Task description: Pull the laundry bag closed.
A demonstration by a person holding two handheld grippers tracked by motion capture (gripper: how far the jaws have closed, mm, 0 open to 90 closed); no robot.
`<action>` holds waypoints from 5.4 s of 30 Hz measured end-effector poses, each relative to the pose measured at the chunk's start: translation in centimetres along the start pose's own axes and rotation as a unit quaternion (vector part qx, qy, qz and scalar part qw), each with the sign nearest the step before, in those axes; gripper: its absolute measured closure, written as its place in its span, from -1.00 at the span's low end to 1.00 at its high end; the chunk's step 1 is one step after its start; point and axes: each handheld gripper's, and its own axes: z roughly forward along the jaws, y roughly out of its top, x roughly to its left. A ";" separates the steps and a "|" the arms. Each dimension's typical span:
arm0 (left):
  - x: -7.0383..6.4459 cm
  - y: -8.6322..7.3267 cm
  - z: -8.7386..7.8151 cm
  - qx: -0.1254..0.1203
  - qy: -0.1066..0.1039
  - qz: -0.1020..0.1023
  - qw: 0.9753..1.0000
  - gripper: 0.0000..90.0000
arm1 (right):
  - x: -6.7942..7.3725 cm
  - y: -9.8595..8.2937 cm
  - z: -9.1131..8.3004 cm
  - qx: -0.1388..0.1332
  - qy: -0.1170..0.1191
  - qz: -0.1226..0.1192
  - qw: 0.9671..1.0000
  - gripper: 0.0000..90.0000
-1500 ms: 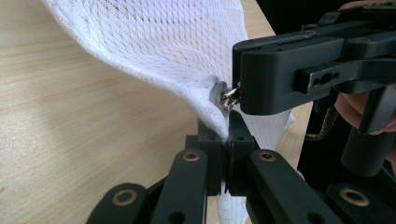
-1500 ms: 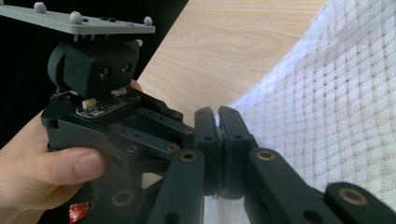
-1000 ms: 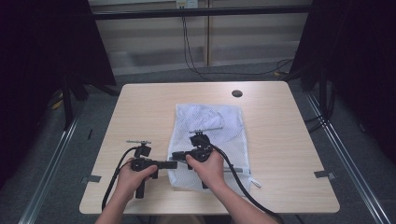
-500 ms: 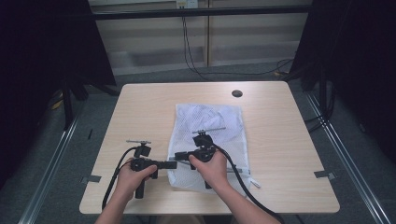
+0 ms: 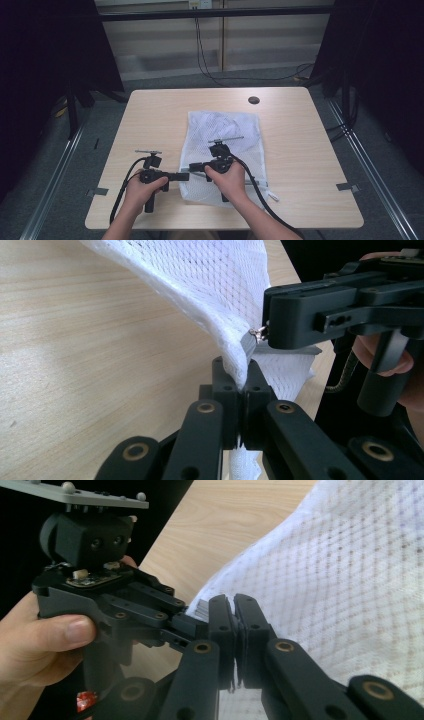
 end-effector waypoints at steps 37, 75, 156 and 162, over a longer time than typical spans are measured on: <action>0.0 0.1 -0.3 -0.006 -0.001 -0.005 1.000 0.96 | -1.3 -0.2 -1.3 0.001 -0.006 0.003 1.000 0.95; 0.0 0.1 -0.4 -0.007 0.005 -0.007 1.000 0.96 | -2.0 -0.4 -2.2 -0.001 -0.007 0.007 1.000 0.95; 0.2 0.1 -0.9 -0.011 0.013 -0.014 1.000 0.97 | -4.4 -0.7 -5.5 -0.006 -0.034 0.012 0.999 0.95; 0.2 0.1 -0.8 -0.011 0.011 -0.016 1.000 0.96 | -4.5 -0.7 -5.7 -0.007 -0.032 0.014 0.999 0.95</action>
